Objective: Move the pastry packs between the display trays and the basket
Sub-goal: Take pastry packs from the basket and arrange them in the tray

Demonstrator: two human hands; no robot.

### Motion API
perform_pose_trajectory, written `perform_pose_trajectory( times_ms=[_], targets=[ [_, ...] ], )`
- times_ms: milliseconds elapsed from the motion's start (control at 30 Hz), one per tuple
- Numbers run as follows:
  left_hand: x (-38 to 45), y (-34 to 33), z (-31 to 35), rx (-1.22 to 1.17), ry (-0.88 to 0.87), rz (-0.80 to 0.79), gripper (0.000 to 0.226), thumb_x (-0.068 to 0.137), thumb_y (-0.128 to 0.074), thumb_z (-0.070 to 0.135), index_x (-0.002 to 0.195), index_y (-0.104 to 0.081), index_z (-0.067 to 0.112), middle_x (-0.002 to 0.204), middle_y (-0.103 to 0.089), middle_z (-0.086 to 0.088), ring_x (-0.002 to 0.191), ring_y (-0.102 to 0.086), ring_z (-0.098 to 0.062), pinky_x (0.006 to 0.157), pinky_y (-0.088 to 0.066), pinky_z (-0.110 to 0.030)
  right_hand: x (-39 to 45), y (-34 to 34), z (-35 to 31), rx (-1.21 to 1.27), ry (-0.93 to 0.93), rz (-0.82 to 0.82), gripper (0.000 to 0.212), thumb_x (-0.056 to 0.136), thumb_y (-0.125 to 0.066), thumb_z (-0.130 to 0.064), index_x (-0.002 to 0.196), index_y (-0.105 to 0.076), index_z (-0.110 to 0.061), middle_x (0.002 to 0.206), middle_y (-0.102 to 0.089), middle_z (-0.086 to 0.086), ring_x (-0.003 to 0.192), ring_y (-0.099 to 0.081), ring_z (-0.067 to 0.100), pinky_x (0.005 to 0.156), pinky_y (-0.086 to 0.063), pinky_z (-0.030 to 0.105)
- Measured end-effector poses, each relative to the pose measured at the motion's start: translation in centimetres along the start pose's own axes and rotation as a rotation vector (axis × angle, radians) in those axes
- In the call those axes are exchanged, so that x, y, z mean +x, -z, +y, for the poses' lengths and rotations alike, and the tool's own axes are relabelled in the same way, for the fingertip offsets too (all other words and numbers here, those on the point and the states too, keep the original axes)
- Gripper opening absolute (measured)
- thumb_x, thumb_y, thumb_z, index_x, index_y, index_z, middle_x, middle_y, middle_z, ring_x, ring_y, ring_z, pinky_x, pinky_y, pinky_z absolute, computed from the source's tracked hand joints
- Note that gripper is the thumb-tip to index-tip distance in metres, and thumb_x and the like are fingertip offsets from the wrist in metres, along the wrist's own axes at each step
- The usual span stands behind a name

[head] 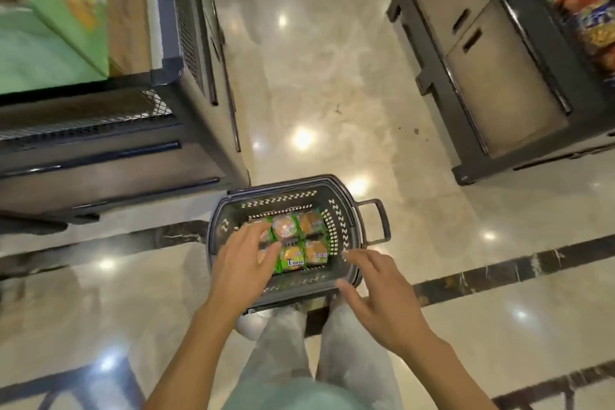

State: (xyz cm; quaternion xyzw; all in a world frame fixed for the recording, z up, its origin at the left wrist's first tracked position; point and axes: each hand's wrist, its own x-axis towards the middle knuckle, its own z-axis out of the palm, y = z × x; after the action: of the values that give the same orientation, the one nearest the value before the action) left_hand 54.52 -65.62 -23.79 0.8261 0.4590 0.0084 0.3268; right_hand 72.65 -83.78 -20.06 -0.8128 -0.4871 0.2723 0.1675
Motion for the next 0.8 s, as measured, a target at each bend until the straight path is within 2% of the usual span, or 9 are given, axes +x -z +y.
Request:
perform_pose_trajectory(
  times_ms=[100,200,333,433,567,667,800],
  targets=[
    [2.6,-3.3,-1.5,-0.037,0.128,0.032,0.04,0.099,-0.058,0.039,0.135,-0.056,0.023,0.129,-0.062,0.003,0.121,-0.056,-0.021,0.097,-0.047,-0.04,5.1,-2.7,4.3,0.002,0.069,-0.136,0.045,0.099,-0.042,-0.056,0.138,-0.049,-0.035,0.134,-0.052,-0.012,0.124,-0.046,0.009,0.098,-0.039,0.023],
    [5.2,-7.3,-5.2,-0.009,0.2,0.006,0.041,0.099,-0.059,0.036,0.136,-0.055,0.021,0.13,-0.061,-0.002,0.12,-0.056,-0.024,0.1,-0.048,-0.042,11.3,-7.8,8.7,-0.03,0.108,-0.207,0.038,0.099,-0.05,-0.047,0.13,-0.055,-0.027,0.129,-0.057,-0.005,0.119,-0.05,0.016,0.093,-0.042,0.026],
    [8.7,-14.0,-13.0,0.045,0.257,-0.004,0.041,0.095,-0.066,0.025,0.133,-0.057,0.012,0.123,-0.061,-0.011,0.109,-0.059,-0.032,0.092,-0.052,-0.044,19.4,-18.9,13.0,-0.081,0.176,-0.332,0.042,0.099,-0.056,-0.042,0.129,-0.059,-0.013,0.132,-0.059,0.011,0.121,-0.053,0.033,0.1,-0.046,0.041],
    [10.7,-18.3,-18.8,0.111,0.314,-0.027,0.044,0.094,-0.062,0.025,0.136,-0.055,0.011,0.125,-0.059,-0.012,0.111,-0.057,-0.034,0.095,-0.05,-0.046,23.5,-27.6,15.0,-0.08,0.241,-0.396,0.05,0.095,-0.049,-0.046,0.13,-0.057,-0.011,0.132,-0.058,0.011,0.121,-0.054,0.033,0.1,-0.047,0.042],
    [12.0,-24.1,-26.5,0.216,0.26,-0.057,0.051,0.09,-0.054,0.032,0.136,-0.053,0.01,0.119,-0.058,-0.014,0.106,-0.056,-0.036,0.092,-0.049,-0.048,26.9,-40.0,17.4,-0.117,0.282,-0.536,0.063,0.094,-0.036,-0.056,0.139,-0.05,-0.013,0.141,-0.052,0.01,0.128,-0.049,0.032,0.099,-0.049,0.046],
    [12.4,-26.5,-30.0,0.339,0.174,-0.066,0.054,0.089,-0.053,0.033,0.136,-0.053,0.007,0.121,-0.058,-0.016,0.11,-0.053,-0.037,0.097,-0.046,-0.05,27.7,-47.6,18.5,-0.215,0.343,-0.624,0.055,0.1,-0.05,-0.044,0.141,-0.047,-0.009,0.141,-0.051,0.013,0.128,-0.047,0.033,0.103,-0.041,0.041],
    [11.9,-27.9,-32.4,0.489,0.046,-0.037,0.048,0.091,-0.055,0.03,0.133,-0.055,0.006,0.123,-0.06,-0.017,0.118,-0.052,-0.038,0.103,-0.034,-0.049,28.5,-54.4,18.6,-0.246,0.364,-0.629,0.054,0.098,-0.055,-0.044,0.138,-0.048,-0.009,0.14,-0.052,0.014,0.13,-0.046,0.034,0.107,-0.037,0.041]
  ],
)
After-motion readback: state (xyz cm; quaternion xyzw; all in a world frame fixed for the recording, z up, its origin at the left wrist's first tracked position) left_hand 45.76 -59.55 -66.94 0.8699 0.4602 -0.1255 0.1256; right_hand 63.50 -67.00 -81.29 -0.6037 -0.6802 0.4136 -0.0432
